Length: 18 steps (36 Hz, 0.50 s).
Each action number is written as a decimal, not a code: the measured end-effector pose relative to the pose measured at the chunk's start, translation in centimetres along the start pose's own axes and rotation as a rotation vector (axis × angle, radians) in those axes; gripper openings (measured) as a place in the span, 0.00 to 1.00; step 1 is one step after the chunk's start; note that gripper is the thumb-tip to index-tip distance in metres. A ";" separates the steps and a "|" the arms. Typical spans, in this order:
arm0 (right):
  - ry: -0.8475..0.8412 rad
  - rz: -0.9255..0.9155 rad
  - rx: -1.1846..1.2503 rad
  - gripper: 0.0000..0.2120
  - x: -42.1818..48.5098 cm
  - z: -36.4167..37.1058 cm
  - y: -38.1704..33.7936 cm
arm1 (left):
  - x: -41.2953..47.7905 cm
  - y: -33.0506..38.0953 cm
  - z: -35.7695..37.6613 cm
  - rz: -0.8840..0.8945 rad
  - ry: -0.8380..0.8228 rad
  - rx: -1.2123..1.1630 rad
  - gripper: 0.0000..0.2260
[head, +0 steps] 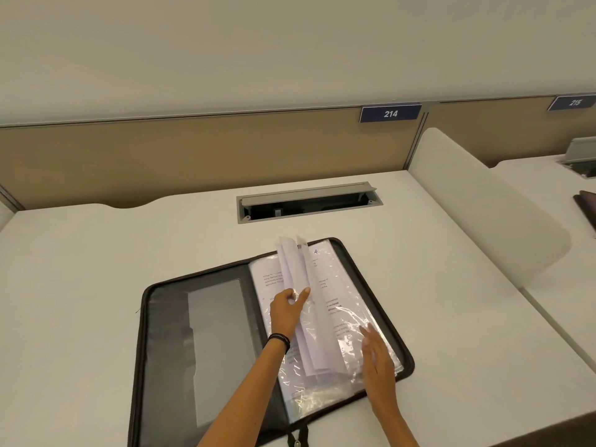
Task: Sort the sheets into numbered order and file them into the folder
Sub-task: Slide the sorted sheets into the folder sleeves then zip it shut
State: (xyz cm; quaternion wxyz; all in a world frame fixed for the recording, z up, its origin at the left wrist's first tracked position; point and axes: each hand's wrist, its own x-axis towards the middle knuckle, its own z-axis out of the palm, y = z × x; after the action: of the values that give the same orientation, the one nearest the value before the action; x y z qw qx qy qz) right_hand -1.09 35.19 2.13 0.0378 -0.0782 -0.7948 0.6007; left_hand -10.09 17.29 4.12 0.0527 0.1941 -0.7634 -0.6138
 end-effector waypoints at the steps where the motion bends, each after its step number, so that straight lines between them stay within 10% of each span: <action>1: 0.006 0.014 -0.068 0.32 0.1 -0.1 0.4 | 0.0 -0.1 0.0 -0.003 0.004 -0.014 0.22; 11: -0.107 0.090 0.144 0.47 0.0 0.1 2.0 | -0.3 -0.2 -0.6 -0.003 -0.020 -0.076 0.07; 18: -0.107 0.004 0.037 0.44 -0.1 0.5 1.8 | -0.7 0.2 -1.0 0.048 -0.052 -0.053 0.30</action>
State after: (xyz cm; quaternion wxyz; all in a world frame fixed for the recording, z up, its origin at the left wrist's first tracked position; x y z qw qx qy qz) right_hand -0.95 35.23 0.24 -0.0043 -0.0469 -0.7842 0.6187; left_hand -9.19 16.66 4.67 0.0526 0.1580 -0.7525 -0.6371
